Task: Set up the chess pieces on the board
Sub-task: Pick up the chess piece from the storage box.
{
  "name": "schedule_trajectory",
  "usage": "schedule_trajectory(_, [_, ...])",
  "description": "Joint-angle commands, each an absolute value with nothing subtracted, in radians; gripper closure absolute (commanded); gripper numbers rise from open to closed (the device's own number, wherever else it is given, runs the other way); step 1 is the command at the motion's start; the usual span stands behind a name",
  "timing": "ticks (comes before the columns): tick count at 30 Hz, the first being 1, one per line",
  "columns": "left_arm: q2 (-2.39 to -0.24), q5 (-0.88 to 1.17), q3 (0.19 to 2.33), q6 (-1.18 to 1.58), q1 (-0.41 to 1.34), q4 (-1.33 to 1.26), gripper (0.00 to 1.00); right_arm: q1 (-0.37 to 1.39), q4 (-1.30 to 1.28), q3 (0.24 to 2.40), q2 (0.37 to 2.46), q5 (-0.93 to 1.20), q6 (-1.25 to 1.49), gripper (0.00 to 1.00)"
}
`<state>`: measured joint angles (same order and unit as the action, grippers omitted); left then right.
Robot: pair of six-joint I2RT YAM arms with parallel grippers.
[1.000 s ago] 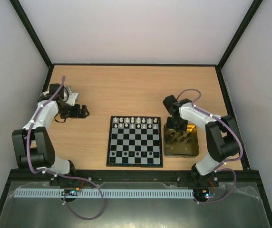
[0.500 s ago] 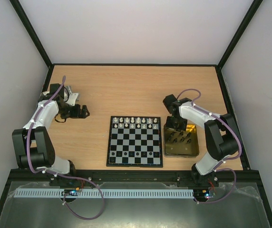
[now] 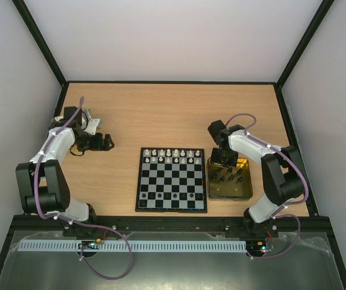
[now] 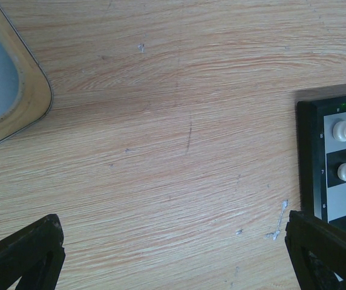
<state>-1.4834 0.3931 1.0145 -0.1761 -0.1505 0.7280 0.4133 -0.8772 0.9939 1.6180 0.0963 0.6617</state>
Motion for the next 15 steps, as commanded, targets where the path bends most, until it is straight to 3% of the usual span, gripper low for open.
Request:
schedule_trajectory(1, [-1.493, 0.407, 1.032, -0.186, -0.144, 0.746, 0.01, 0.413, -0.913, 0.992, 1.580, 0.087, 0.661, 0.95])
schedule_trajectory(15, [-1.497, 0.404, 1.033, -0.186, -0.138, 0.746, 0.01, 0.413, -1.002, 1.058, 1.561, -0.002, 0.640, 0.95])
